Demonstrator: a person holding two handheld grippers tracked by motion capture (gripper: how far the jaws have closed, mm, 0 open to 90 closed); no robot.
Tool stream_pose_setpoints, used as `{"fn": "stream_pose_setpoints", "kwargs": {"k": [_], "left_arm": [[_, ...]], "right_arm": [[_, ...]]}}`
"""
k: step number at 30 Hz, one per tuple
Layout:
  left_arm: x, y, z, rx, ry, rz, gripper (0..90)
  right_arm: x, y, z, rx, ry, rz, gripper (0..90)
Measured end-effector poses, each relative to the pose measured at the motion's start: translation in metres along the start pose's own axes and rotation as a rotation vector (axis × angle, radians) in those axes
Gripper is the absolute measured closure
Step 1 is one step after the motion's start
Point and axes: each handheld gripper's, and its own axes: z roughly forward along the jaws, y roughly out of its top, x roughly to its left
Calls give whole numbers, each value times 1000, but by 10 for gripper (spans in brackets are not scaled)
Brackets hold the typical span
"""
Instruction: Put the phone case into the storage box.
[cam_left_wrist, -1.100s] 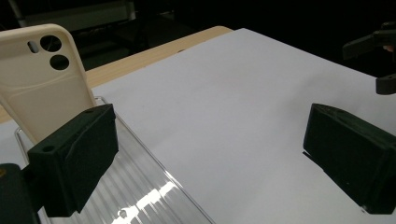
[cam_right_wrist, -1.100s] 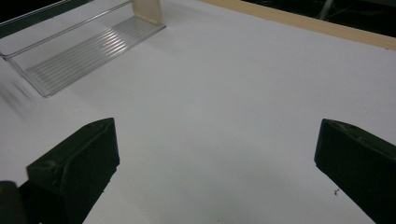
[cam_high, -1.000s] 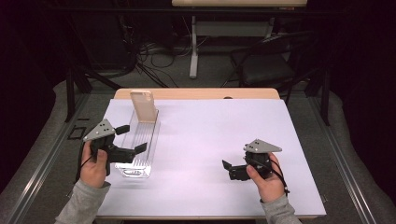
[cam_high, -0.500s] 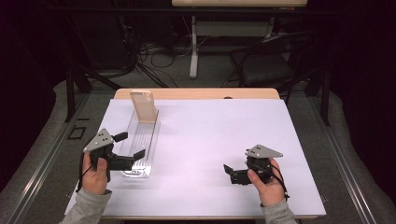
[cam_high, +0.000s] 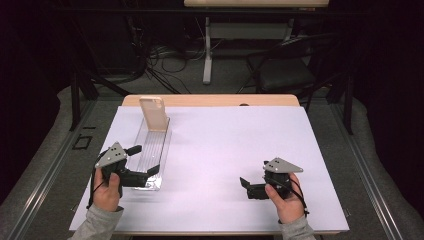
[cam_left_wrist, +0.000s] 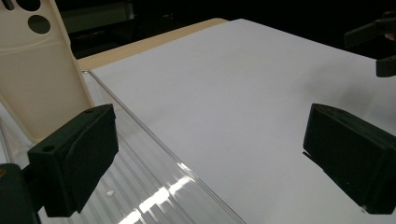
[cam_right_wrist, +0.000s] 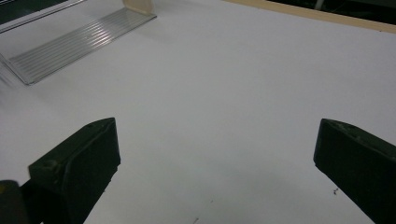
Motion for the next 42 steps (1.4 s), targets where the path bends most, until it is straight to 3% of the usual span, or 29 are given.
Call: {"fn": "stream_pose_setpoints", "kwargs": {"k": [19, 42], "left_arm": [[-10, -5, 9, -2, -38, 30, 35], [-16, -9, 17, 22, -68, 32, 35]], "right_arm": [[10, -9, 9, 7, 67, -44, 0], [13, -13, 13, 29, 77, -49, 0]]}}
